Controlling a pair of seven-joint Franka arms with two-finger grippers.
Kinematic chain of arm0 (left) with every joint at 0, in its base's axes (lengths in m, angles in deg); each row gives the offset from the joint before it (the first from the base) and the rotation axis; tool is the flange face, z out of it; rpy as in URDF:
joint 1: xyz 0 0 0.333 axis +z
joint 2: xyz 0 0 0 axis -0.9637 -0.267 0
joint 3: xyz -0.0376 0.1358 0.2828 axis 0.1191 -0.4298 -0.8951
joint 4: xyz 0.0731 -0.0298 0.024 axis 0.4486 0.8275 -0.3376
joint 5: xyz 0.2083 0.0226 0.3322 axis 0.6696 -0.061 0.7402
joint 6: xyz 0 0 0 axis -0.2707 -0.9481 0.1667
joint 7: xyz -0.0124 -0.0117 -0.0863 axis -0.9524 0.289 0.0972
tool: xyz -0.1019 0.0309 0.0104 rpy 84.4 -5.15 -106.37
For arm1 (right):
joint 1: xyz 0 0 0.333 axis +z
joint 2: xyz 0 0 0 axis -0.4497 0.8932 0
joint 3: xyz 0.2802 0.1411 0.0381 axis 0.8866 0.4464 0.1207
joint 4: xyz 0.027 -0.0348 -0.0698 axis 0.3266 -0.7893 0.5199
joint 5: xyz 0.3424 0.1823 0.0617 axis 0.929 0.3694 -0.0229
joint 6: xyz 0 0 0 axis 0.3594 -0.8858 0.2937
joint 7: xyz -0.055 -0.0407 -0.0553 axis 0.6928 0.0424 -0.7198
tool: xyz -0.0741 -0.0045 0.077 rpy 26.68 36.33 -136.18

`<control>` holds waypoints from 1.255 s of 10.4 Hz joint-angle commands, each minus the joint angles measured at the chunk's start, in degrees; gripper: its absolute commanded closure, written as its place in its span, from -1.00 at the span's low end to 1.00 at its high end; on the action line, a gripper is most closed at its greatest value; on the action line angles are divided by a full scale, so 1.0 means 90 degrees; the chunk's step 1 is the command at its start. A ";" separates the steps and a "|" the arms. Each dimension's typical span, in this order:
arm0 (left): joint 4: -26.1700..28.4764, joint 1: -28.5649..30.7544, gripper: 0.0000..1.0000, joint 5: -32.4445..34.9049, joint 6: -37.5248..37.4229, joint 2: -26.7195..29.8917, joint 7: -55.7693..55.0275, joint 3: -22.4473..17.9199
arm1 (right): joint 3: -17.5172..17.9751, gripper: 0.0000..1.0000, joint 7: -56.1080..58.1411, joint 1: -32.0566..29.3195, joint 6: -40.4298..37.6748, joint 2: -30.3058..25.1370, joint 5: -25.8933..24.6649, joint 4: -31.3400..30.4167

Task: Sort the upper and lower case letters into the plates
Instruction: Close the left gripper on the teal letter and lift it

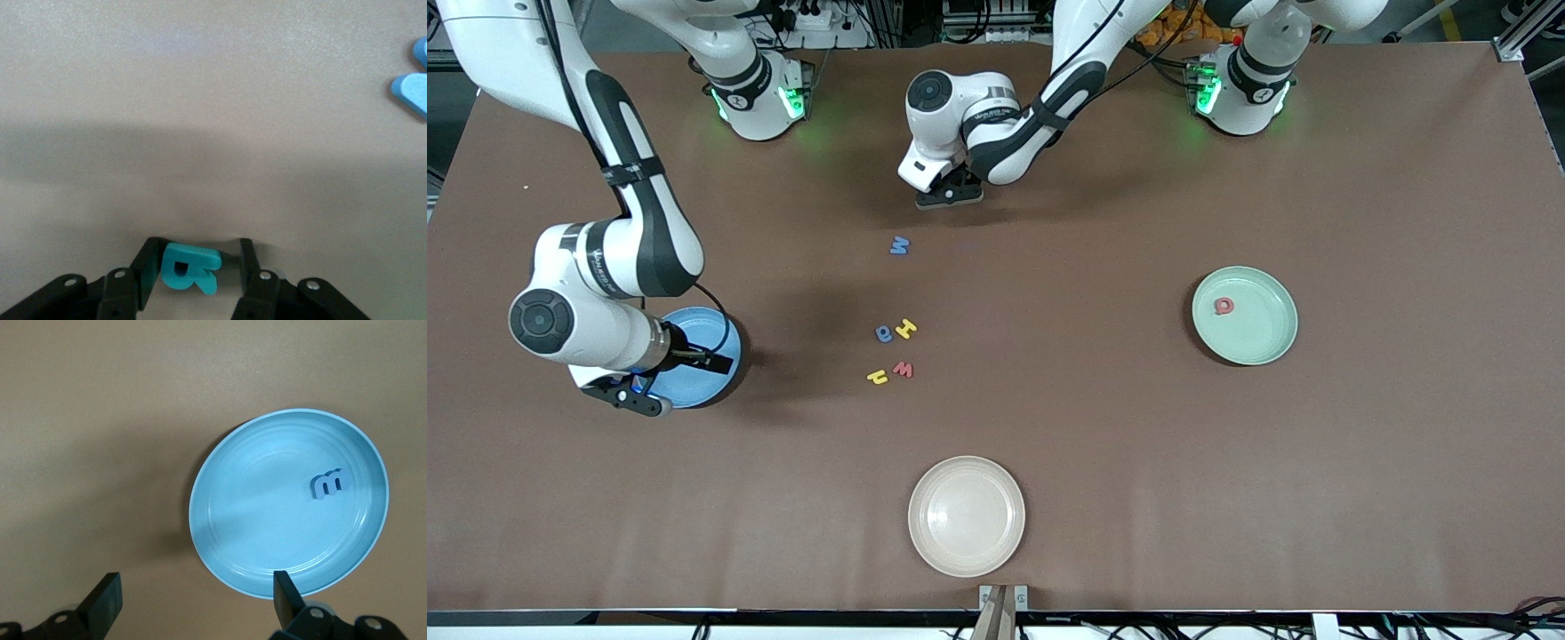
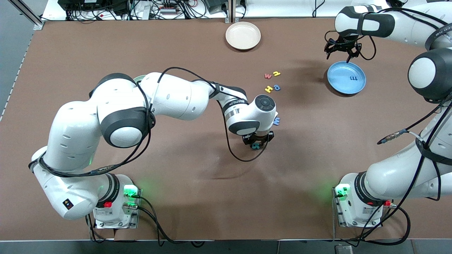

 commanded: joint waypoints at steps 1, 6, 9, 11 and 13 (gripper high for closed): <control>0.0000 -0.0028 0.01 -0.0126 -0.0155 0.0082 -0.0142 0.0043 | 0.0005 -1.00 -0.0093 0.0052 0.0044 0.0026 0.0114 0.0057; -0.0010 -0.0008 0.34 -0.0136 -0.0165 0.0072 -0.0074 0.0033 | 0.0005 -1.00 -0.0268 0.0131 0.0181 0.0085 0.0124 0.0067; -0.0010 0.0031 0.55 -0.0126 -0.0184 0.0082 -0.0055 0.0033 | -0.0005 -1.00 -0.0268 0.0131 0.0191 0.0094 0.0124 0.0057; -0.0184 0.0196 0.59 -0.0136 -0.0621 0.0150 0.0081 0.0052 | 0.0005 -1.00 -0.0268 0.0150 0.0249 0.0104 0.0124 0.0067; -0.0458 0.0556 0.59 -0.0417 -0.1469 0.0296 0.0907 0.0169 | -0.0005 -1.00 -0.0491 0.0286 0.0415 0.0211 0.0124 0.0067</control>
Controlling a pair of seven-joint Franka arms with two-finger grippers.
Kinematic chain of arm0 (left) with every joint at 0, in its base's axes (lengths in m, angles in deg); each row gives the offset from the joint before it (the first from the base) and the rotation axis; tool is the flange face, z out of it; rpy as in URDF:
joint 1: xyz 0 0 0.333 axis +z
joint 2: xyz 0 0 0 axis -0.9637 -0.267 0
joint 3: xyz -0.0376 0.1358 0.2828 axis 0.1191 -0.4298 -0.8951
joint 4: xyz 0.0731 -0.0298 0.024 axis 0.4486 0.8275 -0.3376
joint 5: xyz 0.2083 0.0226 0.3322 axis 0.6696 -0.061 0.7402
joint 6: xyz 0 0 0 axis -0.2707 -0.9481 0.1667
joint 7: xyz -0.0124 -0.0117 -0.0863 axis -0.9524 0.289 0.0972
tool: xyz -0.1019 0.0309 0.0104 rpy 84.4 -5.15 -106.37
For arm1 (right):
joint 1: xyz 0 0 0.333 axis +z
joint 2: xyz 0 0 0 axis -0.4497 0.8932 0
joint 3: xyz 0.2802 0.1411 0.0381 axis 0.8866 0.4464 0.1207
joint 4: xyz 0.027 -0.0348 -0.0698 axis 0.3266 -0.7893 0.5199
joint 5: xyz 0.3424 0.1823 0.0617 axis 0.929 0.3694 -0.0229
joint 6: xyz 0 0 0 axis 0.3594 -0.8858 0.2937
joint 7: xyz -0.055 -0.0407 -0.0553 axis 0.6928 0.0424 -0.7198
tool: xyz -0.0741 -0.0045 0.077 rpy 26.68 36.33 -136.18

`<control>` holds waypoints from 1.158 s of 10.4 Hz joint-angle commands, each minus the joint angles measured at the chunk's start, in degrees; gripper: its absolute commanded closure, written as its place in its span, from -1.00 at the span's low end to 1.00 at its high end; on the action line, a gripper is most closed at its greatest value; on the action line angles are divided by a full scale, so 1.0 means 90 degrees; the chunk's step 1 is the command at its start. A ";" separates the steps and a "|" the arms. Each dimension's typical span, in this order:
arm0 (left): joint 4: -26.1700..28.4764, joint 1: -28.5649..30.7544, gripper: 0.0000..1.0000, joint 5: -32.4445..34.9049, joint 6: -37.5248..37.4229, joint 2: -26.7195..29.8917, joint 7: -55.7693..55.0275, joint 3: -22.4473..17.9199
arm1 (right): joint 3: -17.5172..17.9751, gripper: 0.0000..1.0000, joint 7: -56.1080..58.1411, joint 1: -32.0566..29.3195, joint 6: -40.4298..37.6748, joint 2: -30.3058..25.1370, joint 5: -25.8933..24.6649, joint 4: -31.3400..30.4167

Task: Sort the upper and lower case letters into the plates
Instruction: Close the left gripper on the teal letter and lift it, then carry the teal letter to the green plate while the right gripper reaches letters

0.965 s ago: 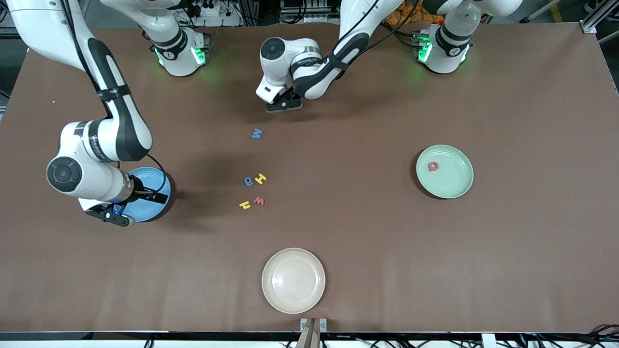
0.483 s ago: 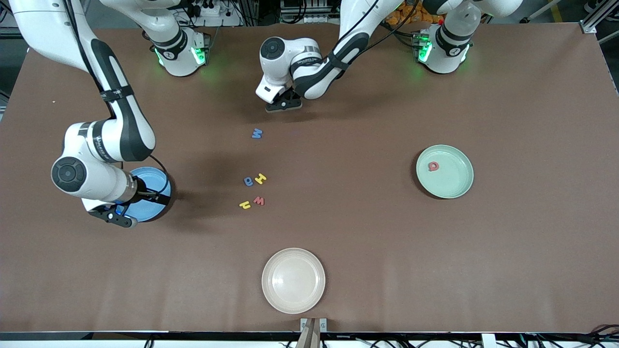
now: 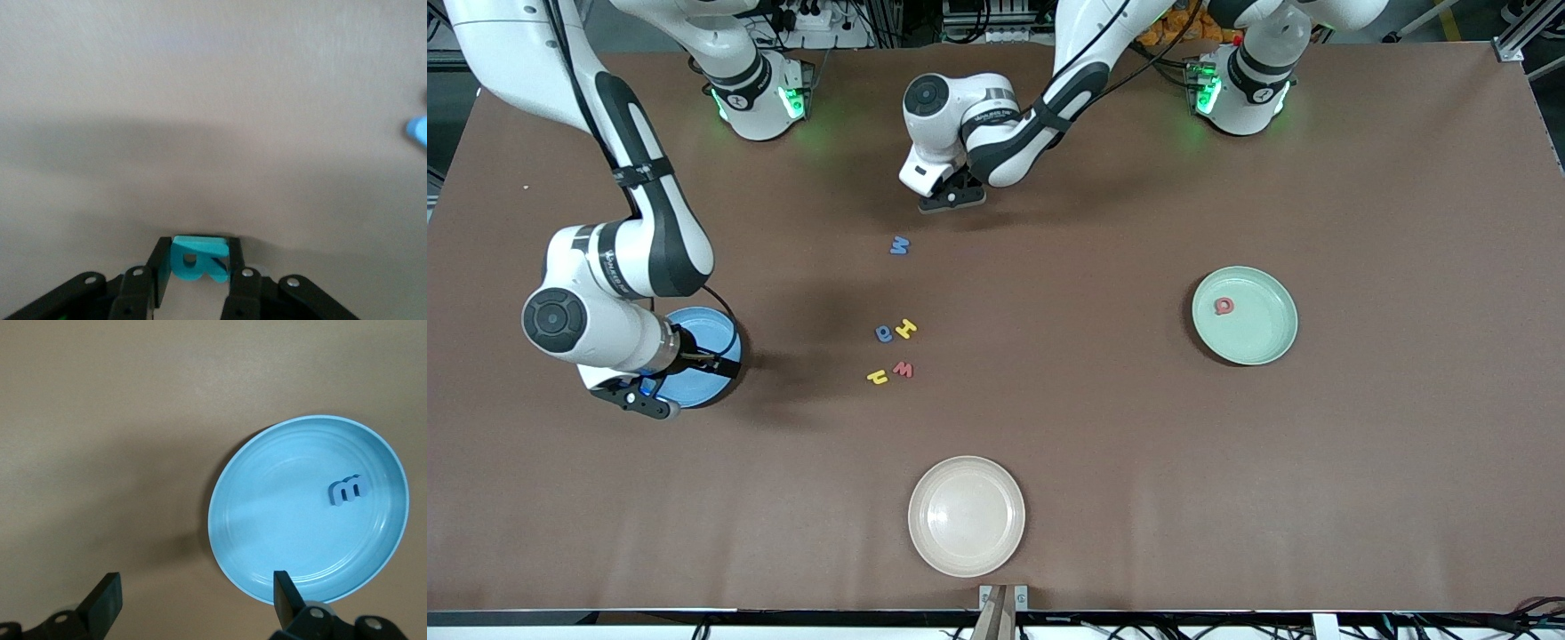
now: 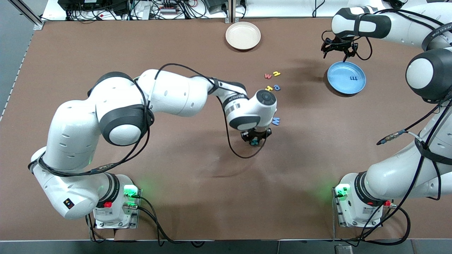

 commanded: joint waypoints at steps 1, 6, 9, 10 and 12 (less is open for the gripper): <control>-0.0107 0.0581 0.59 -0.0433 -0.0937 0.0492 0.1141 0.0124 | -0.0003 -1.00 -0.0501 0.0252 0.0301 0.0212 0.0104 0.0067; 0.0194 0.2435 0.59 -0.0493 -0.2609 0.1772 0.4508 0.0115 | -0.0002 -1.00 -0.2109 0.0769 0.0419 0.0865 0.0114 0.0866; 0.0703 0.3442 0.68 -0.0483 -0.2600 0.2164 0.5646 0.0115 | -0.0002 -1.00 -0.3205 0.1082 0.0419 0.1325 0.0114 0.1414; 0.0723 0.3774 0.71 -0.0492 -0.2600 0.2213 0.6016 0.0115 | -0.0002 -1.00 -0.3411 0.1180 0.0429 0.1413 0.0114 0.1492; 0.0772 0.4468 0.69 -0.0492 -0.2600 0.2214 0.6816 0.0124 | -0.0002 -1.00 -0.3792 0.1375 0.0545 0.1579 0.0114 0.1580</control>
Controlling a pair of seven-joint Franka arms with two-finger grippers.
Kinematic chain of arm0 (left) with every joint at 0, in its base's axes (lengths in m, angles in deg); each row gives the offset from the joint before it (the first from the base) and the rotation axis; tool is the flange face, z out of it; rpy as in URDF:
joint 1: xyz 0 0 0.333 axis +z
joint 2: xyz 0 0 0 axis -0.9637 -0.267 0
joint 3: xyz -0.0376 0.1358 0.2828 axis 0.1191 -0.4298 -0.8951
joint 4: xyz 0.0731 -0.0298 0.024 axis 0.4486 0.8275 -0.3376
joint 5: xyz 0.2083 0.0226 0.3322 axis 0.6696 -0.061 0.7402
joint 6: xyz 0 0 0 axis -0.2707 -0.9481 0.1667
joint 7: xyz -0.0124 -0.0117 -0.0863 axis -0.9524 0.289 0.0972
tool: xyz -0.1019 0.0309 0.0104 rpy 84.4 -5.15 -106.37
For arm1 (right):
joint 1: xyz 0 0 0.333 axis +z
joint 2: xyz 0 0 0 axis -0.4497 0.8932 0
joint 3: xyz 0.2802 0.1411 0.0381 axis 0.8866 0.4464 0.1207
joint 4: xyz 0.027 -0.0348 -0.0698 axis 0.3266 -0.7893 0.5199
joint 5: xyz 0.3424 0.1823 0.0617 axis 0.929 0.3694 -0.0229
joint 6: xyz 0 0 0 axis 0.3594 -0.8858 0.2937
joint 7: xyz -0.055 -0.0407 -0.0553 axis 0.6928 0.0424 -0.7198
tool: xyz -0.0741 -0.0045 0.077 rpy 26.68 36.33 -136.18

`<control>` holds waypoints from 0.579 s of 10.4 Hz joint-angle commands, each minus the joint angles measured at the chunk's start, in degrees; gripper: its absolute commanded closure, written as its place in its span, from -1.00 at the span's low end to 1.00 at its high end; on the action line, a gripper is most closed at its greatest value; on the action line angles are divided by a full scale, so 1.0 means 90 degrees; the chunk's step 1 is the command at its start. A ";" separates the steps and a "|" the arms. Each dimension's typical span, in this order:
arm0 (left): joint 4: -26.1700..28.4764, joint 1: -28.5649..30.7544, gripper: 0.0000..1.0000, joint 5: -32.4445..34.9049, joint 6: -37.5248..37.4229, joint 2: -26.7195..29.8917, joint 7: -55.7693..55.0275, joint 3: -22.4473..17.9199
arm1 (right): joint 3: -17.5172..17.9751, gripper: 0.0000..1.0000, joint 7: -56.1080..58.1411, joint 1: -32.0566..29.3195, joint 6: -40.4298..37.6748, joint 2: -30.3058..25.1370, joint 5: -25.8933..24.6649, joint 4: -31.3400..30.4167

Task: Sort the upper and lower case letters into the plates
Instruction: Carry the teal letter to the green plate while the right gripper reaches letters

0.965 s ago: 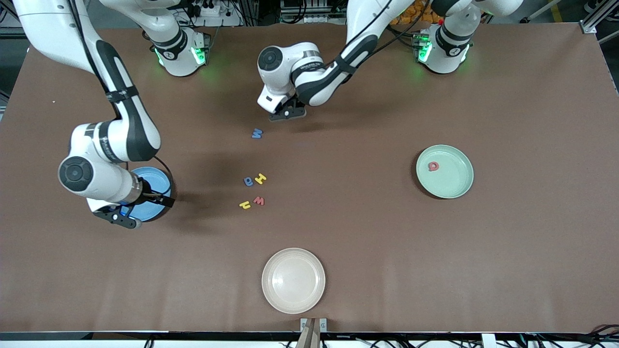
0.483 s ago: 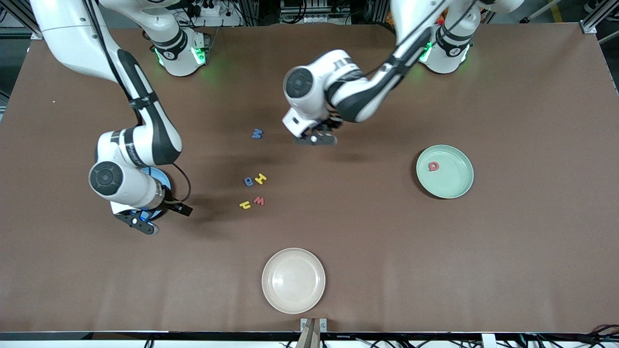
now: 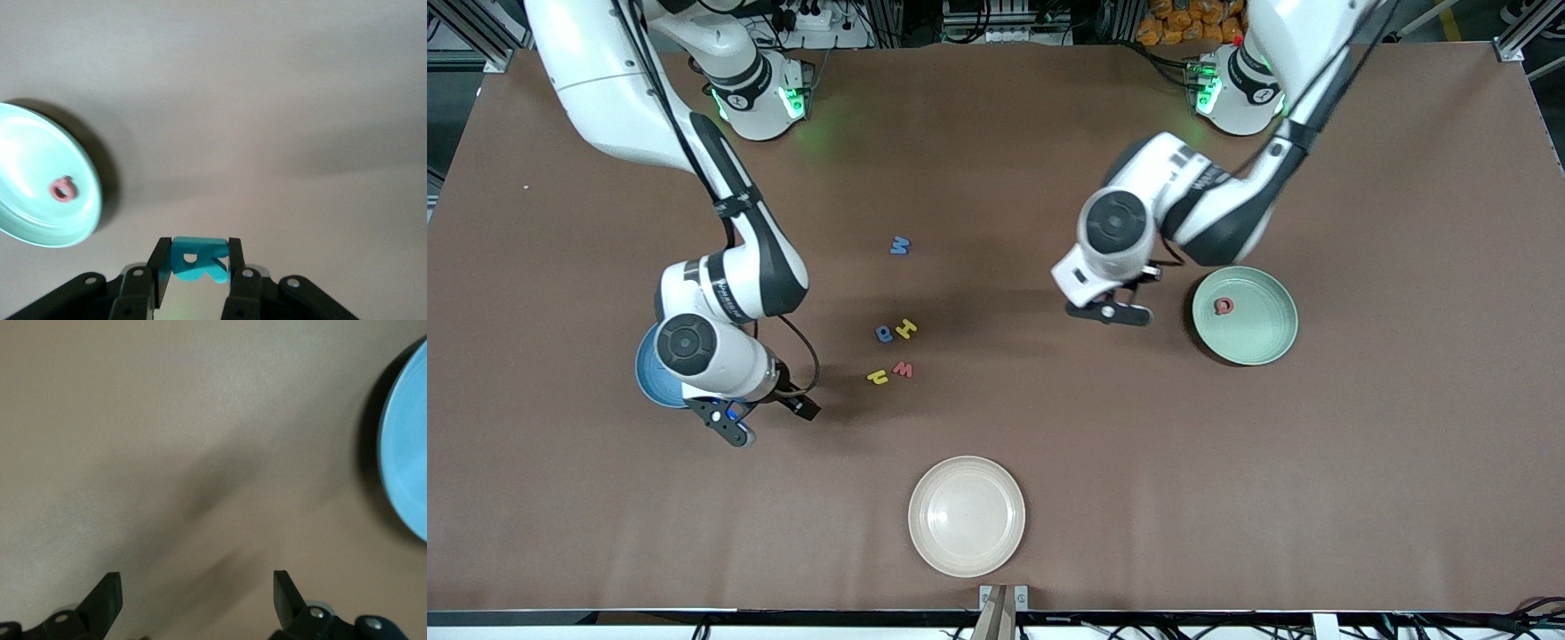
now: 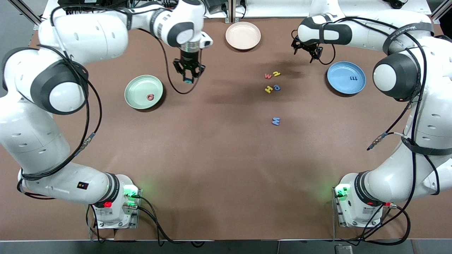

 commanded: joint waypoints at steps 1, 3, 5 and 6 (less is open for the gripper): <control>0.0472 0.0779 0.69 -0.0147 0.0134 0.0230 0.0889 0.0072 | -0.0025 -1.00 -0.0595 0.0292 0.0164 0.0315 0.0097 0.0291; 0.0824 0.1287 0.69 -0.0089 0.0416 0.0298 0.1495 0.0092 | -0.0025 -1.00 -0.0967 0.0556 0.0214 0.0374 0.0097 0.0301; 0.1331 0.1795 0.69 0.0047 0.0933 0.0434 0.1896 0.0101 | -0.0025 -1.00 -0.1347 0.0800 0.0388 0.0443 0.0097 0.0311; 0.1691 0.1903 0.69 0.0309 0.1351 0.0522 0.2014 0.0092 | -0.0025 -1.00 -0.1552 0.0879 0.0438 0.0501 0.0232 0.0311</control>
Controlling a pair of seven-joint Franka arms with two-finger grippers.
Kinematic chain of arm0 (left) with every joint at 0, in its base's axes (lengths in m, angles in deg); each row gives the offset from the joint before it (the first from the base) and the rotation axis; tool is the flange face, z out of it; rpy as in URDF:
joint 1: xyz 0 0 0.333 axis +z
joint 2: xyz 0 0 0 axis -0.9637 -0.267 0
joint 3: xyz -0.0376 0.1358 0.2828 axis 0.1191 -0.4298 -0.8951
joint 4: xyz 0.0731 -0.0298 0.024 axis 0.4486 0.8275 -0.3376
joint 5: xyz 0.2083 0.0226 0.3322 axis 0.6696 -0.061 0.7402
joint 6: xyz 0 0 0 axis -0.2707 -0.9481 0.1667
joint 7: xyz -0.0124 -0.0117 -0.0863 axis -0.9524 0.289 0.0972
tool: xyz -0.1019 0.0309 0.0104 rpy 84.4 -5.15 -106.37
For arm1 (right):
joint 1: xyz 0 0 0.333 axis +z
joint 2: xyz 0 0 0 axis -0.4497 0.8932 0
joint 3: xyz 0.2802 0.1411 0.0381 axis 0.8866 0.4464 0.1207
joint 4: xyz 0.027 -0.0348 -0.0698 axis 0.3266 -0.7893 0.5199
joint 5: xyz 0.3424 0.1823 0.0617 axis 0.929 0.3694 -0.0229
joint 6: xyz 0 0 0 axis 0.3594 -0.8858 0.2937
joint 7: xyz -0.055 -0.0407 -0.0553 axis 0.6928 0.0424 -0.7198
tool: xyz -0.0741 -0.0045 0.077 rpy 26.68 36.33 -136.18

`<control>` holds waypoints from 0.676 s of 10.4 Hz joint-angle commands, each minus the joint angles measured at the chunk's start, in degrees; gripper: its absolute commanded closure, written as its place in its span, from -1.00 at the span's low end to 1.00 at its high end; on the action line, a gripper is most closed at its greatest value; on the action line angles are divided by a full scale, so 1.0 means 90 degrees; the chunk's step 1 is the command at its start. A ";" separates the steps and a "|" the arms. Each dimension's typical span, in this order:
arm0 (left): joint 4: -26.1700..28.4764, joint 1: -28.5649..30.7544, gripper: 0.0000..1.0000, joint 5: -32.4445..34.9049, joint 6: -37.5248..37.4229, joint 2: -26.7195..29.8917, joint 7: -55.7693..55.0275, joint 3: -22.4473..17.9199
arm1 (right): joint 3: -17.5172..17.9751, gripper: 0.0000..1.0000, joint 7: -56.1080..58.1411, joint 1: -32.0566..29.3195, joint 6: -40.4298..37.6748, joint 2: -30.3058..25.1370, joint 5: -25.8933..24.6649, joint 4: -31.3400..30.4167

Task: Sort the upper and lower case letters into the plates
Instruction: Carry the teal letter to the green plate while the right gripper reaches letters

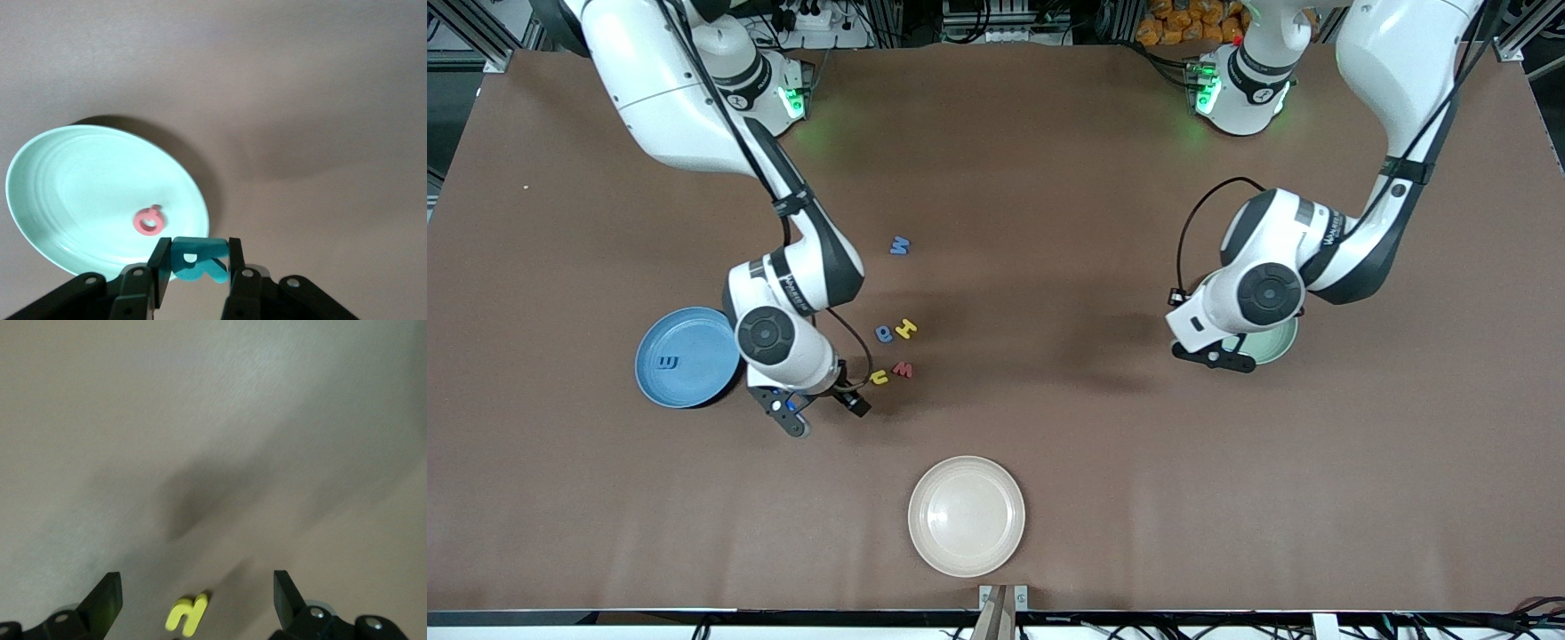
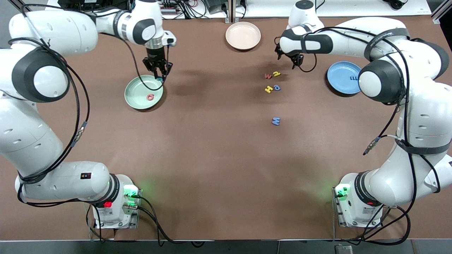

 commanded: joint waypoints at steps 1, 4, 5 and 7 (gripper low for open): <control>0.1096 0.0328 0.69 0.0473 0.0890 0.0515 0.0245 0.0082 | -0.0040 -1.00 -0.0336 0.0219 0.0070 0.0216 0.0536 0.0186; 0.1645 0.0621 0.69 0.0739 0.1128 0.0857 0.0799 0.0082 | -0.0040 -1.00 -0.0763 0.0308 0.0342 0.0460 0.0842 0.0302; 0.1821 0.0825 0.69 0.0778 0.1128 0.0955 0.0811 0.0092 | -0.0040 -1.00 -0.0940 0.0318 0.0353 0.0548 0.0842 0.0361; 0.1988 0.1050 0.69 0.0779 0.1235 0.1063 0.1083 0.0101 | -0.0050 -1.00 -0.1301 0.0366 0.0353 0.0549 0.0833 0.0362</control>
